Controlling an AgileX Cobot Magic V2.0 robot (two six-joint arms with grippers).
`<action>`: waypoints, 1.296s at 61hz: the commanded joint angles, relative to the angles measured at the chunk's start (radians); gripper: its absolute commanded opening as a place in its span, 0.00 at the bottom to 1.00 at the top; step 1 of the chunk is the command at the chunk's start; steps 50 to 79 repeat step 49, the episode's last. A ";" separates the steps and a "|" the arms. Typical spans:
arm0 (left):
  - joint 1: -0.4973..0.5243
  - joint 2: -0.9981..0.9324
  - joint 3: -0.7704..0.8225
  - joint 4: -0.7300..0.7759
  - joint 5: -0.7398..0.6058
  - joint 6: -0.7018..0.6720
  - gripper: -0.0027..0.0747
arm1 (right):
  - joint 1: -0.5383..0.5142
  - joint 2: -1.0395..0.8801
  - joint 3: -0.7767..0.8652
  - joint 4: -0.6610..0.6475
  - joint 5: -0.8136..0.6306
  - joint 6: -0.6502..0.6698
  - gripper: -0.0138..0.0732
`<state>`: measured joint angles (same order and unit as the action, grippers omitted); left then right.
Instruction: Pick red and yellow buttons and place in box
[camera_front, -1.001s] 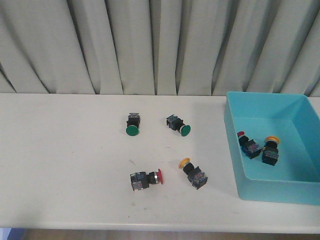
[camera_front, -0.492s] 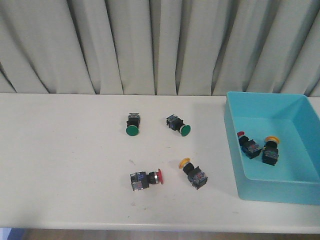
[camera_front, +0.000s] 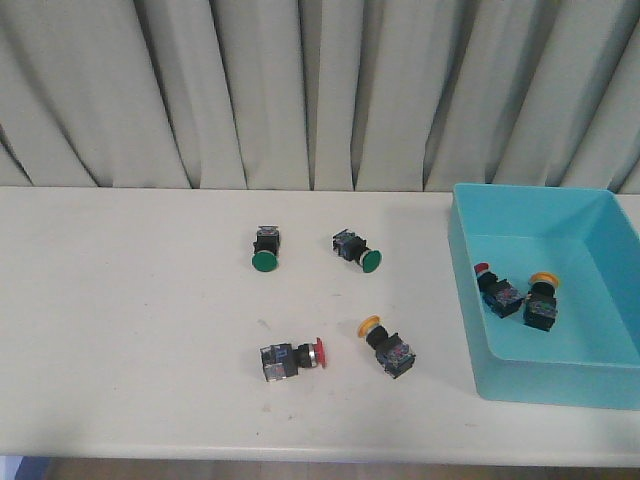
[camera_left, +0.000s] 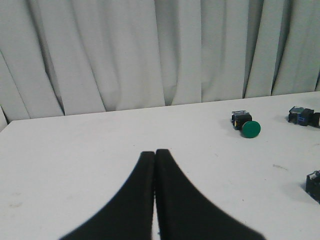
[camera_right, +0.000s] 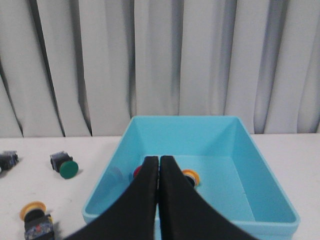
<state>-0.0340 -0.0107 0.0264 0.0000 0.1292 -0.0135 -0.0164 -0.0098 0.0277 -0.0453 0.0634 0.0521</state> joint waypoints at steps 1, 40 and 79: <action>0.002 -0.014 0.049 -0.006 -0.074 -0.003 0.03 | -0.001 -0.011 0.009 -0.027 -0.055 0.002 0.15; 0.002 -0.014 0.049 -0.006 -0.074 -0.003 0.03 | -0.001 -0.011 0.009 -0.025 -0.049 0.003 0.15; 0.002 -0.014 0.049 -0.006 -0.074 -0.003 0.03 | -0.001 -0.011 0.009 -0.025 -0.041 0.003 0.15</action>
